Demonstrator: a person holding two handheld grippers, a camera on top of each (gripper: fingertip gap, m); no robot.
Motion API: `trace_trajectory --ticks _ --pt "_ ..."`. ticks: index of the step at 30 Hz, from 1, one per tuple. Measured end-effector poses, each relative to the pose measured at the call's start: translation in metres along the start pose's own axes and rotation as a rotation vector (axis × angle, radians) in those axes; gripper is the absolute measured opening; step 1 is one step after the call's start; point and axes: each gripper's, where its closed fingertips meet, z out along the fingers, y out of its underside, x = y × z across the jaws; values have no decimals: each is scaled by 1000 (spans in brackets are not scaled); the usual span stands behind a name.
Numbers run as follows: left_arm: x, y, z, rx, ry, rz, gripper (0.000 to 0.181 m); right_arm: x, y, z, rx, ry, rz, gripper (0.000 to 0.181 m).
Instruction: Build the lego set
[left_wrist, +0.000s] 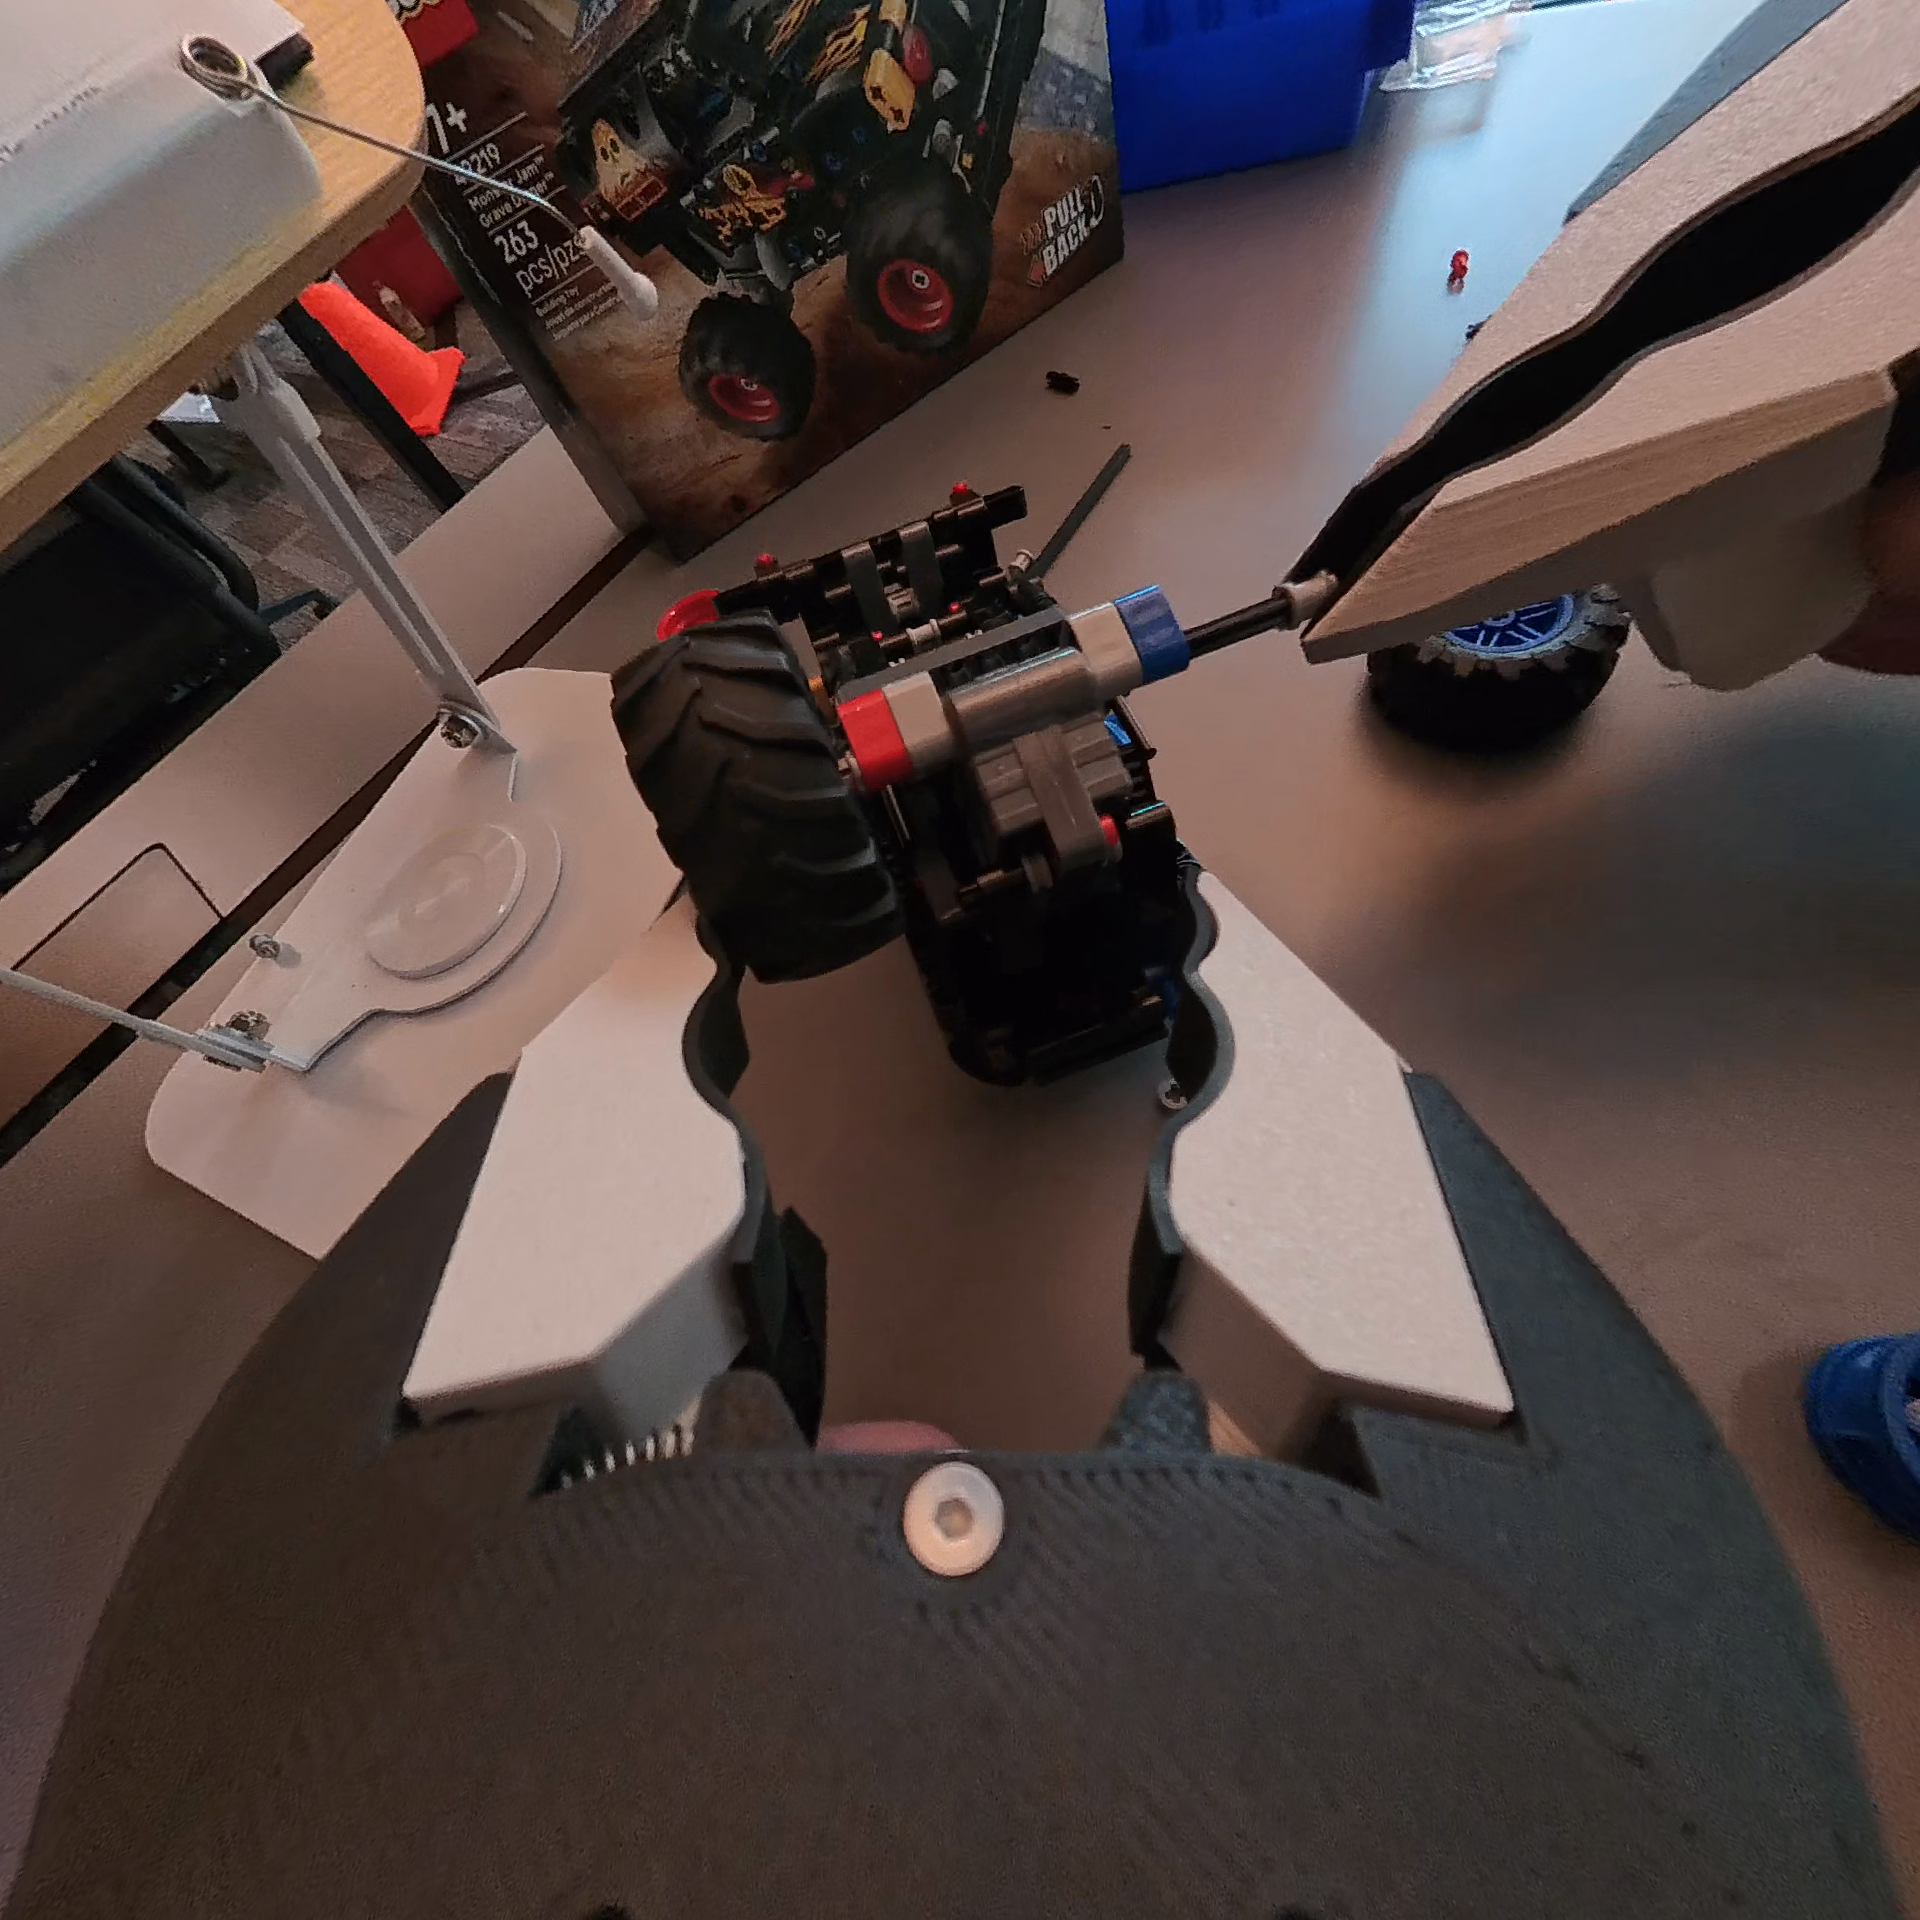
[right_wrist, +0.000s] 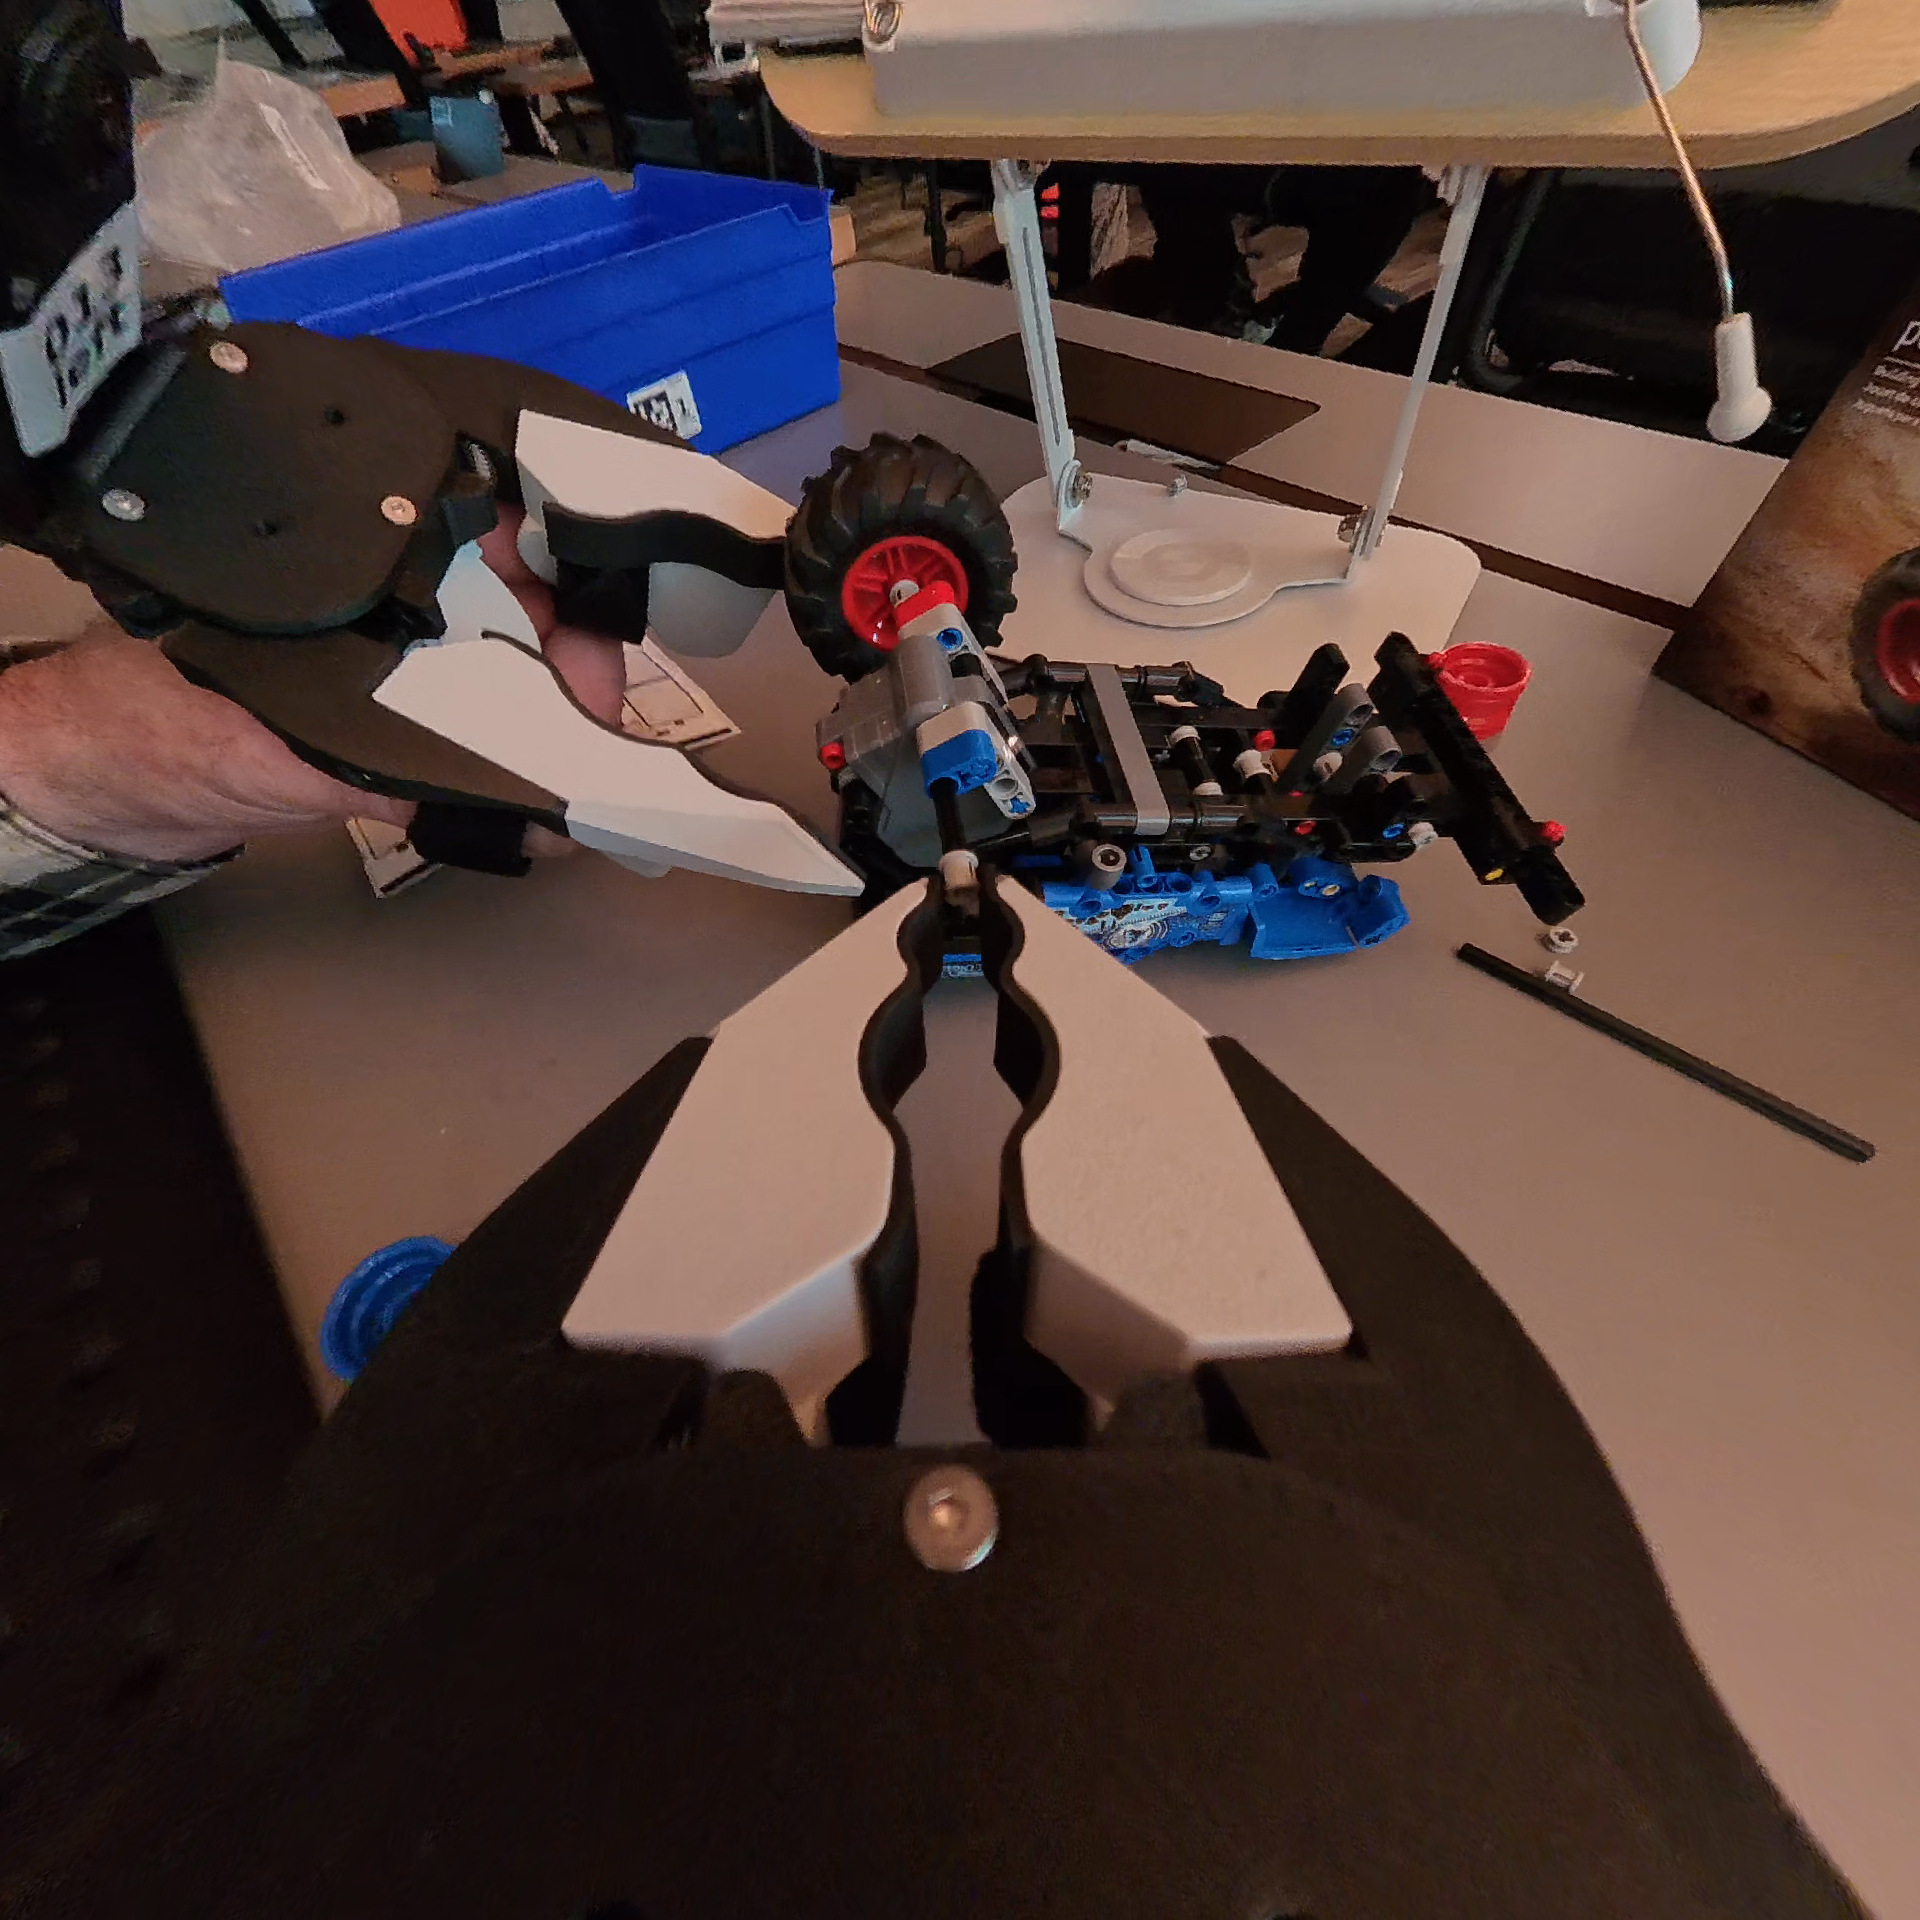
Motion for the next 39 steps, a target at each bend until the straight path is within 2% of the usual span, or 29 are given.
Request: trace_trajectory --ticks 6,11,22,24,25,28,29,32,37,39 --pt "-1 0 0 7 2 29 81 -1 2 3 -51 0 -61 3" --pt "-4 -3 -3 -7 -40 156 78 2 6 7 -111 -4 -111 2" --pt "4 -1 -4 -8 45 203 76 -6 3 14 -129 -39 -168 2" --pt "2 2 -2 -36 12 233 77 -6 5 17 -147 -43 -175 2" --pt "1 3 -2 -46 8 235 76 -5 6 18 -152 -39 -174 2" --pt "-6 6 -2 -54 -18 246 56 0 5 18 -137 -32 -149 3" --pt "-6 8 -2 -56 -11 234 55 0 2 17 -120 -38 -139 3" --pt "-4 7 -1 -50 6 193 66 0 -2 16 -96 -45 -152 4" --pt "-13 7 -6 -25 19 142 69 5 -3 12 -78 -55 -116 11" --pt "-14 3 -7 -4 35 112 78 6 -4 11 -77 -57 -117 13"
